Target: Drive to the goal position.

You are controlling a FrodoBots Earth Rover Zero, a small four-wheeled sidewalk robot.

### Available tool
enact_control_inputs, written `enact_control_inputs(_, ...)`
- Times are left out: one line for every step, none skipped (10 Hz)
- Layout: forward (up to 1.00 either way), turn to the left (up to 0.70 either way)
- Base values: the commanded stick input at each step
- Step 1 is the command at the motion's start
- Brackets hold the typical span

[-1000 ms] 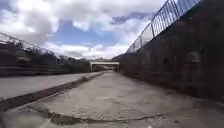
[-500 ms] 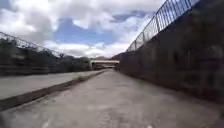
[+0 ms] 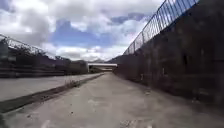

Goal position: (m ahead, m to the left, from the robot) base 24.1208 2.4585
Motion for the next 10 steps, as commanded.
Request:
enact_control_inputs(1.0,0.0)
enact_control_inputs(1.0,0.0)
enact_control_inputs(1.0,0.0)
enact_control_inputs(1.0,0.0)
enact_control_inputs(1.0,0.0)
enact_control_inputs(1.0,0.0)
enact_control_inputs(1.0,0.0)
enact_control_inputs(1.0,0.0)
enact_control_inputs(1.0,0.0)
enact_control_inputs(1.0,0.0)
